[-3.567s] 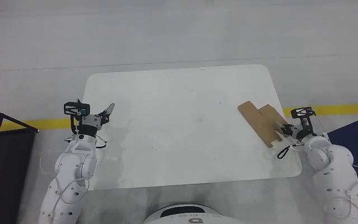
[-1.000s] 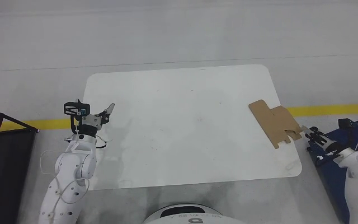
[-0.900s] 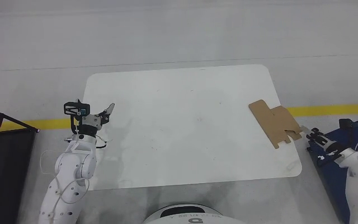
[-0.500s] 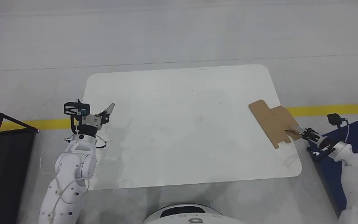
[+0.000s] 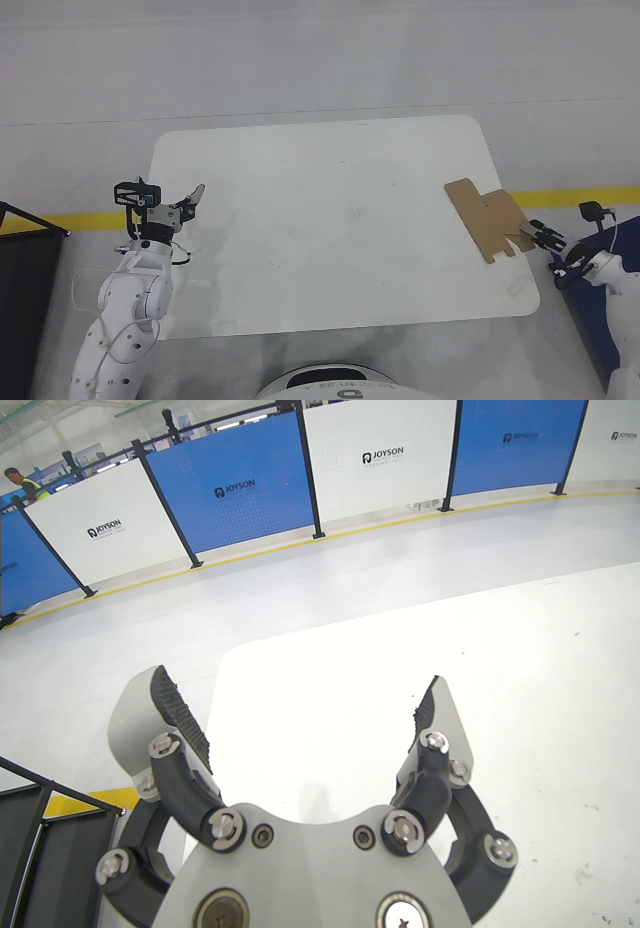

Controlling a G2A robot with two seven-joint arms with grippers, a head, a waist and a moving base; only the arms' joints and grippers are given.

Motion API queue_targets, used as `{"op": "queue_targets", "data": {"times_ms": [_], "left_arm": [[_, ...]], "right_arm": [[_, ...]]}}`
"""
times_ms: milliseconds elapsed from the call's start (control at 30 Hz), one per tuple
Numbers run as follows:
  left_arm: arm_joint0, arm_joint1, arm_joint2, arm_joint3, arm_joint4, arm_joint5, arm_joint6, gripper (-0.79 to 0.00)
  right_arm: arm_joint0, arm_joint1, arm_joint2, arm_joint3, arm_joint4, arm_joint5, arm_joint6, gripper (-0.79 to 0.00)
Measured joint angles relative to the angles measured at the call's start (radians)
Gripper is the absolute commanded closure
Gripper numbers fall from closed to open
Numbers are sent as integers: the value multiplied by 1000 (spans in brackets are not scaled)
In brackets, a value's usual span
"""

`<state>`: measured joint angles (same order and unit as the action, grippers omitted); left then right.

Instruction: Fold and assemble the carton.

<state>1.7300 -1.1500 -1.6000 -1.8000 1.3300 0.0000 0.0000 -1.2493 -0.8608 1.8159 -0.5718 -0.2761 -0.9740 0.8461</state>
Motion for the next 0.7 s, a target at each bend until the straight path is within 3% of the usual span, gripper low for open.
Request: {"op": "queue_targets", "data": {"times_ms": [200,367,500,633,700], "left_arm": [[0,0,0,0,0,0,0,-785],[0,0,0,0,0,0,0,-785],[0,0,0,0,0,0,0,-785],[0,0,0,0,0,0,0,-785],[0,0,0,0,0,0,0,-785]], "right_arm": [[-54,32,-30,-18,142,-21,-21,0],[-144,61,-76,-102,391,23,23,0],[-232,83,-85,-225,721,164,164,0],[-296,92,-12,-304,1144,408,409,0],[-306,88,27,-313,1260,479,479,0]]}}
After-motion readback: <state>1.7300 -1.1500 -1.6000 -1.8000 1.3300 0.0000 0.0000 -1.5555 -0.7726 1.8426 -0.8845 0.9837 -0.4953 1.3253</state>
